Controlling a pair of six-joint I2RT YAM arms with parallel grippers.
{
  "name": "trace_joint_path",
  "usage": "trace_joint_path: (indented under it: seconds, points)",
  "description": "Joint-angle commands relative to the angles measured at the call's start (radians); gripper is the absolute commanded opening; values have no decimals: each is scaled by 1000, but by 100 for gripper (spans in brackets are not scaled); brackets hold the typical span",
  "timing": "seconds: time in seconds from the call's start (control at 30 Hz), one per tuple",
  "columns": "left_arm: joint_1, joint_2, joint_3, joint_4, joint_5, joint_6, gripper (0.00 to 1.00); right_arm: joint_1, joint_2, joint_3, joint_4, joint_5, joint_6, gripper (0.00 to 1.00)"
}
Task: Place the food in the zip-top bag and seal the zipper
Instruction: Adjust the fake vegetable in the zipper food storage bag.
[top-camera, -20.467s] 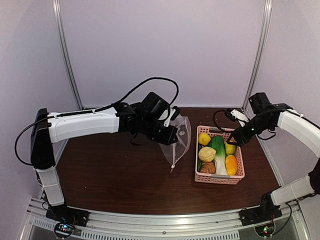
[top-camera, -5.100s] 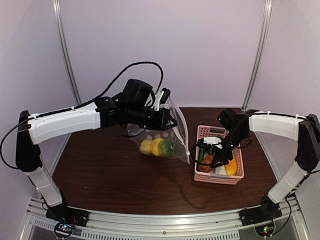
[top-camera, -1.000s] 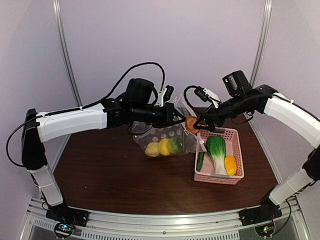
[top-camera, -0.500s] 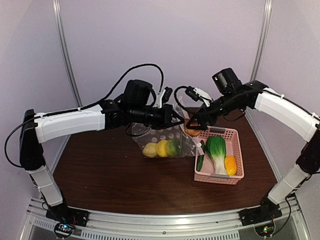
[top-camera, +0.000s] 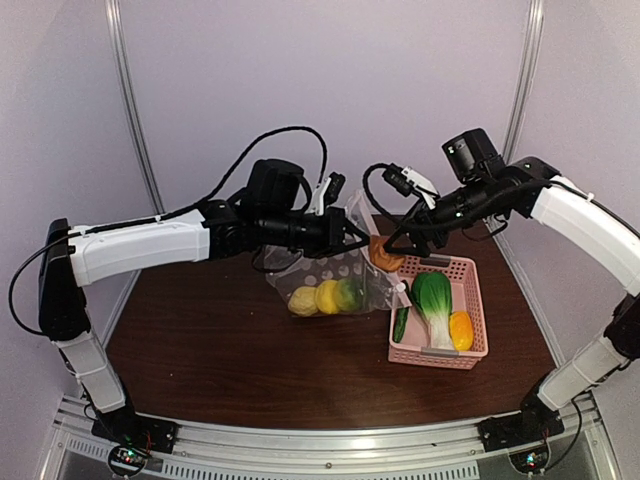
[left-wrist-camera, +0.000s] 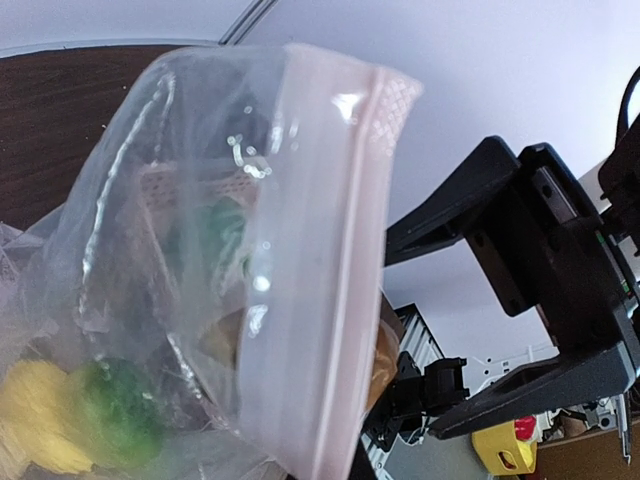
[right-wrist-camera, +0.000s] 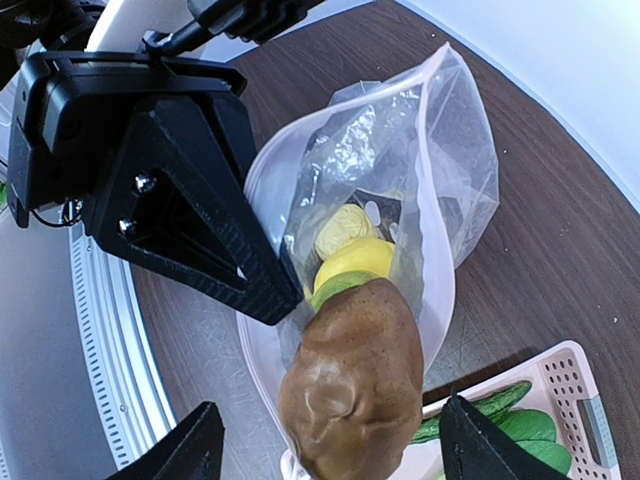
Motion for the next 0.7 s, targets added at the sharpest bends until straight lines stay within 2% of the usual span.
trace_joint_path:
  seconds: [0.0, 0.1, 0.3, 0.37, 0.5, 0.67]
  points:
    - [7, -21, 26, 41, 22, 9, 0, -21, -57, -2, -58, 53, -38, 75]
    - [7, -21, 25, 38, 31, 12, 0, -26, -52, -13, -107, 74, -80, 72]
    - [8, -21, 27, 36, 45, 16, 0, -25, -31, -81, -62, 44, -81, 62]
    - [7, -21, 28, 35, 47, 16, 0, -20, -2, -65, -59, 21, -77, 52]
    - [7, -20, 30, 32, 52, 16, 0, -11, 48, -23, -56, -12, -61, 25]
    - [6, -15, 21, 36, 56, 8, 0, 10, 93, 36, -49, -56, -42, 22]
